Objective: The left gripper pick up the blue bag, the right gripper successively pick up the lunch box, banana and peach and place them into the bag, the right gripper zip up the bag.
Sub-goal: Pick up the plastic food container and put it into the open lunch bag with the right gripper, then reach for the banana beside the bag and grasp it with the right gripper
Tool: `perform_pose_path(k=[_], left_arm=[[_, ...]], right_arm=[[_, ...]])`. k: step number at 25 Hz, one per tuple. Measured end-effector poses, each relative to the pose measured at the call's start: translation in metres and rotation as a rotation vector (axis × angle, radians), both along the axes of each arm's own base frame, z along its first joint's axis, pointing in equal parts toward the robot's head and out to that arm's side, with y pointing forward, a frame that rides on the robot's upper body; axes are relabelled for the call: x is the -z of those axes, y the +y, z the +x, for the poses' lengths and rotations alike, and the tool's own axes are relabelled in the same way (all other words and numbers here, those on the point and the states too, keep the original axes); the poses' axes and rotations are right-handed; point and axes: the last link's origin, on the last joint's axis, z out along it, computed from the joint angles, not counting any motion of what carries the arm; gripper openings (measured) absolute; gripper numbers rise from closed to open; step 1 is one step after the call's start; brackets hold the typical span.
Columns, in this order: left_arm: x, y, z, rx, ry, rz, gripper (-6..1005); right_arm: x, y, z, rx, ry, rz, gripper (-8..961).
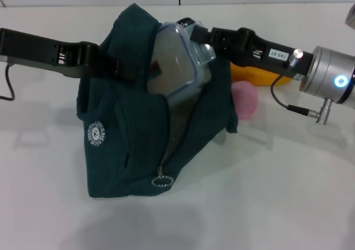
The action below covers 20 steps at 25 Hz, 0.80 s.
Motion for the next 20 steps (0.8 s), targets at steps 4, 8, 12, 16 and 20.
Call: perform_pose_path(k=[4,8,12,16,20], left_arm=[[-0.001,-0.001,-0.003,-0.006,0.005,0.001,36],[-0.003,0.001,-0.006,-0.020,0.017,0.014,36],[-0.008,0.001,-0.012,-0.039,0.030,0.032,36],[-0.012,0.000,-0.017,-0.050,0.039,0.041,37],[-0.014,0.000,-0.019,-0.051,0.042,0.045,37]], right_arm=[[-0.004,-0.001,0.000,-0.015,0.010,0.020,155],[-0.010,-0.004,0.004,-0.030,0.026,0.049,202],[-0.033,-0.004,0.019,-0.036,0.045,0.126,382],[-0.059,-0.001,0.034,-0.066,0.000,0.199,519],[-0.101,0.008,0.052,-0.124,-0.144,0.279,677]])
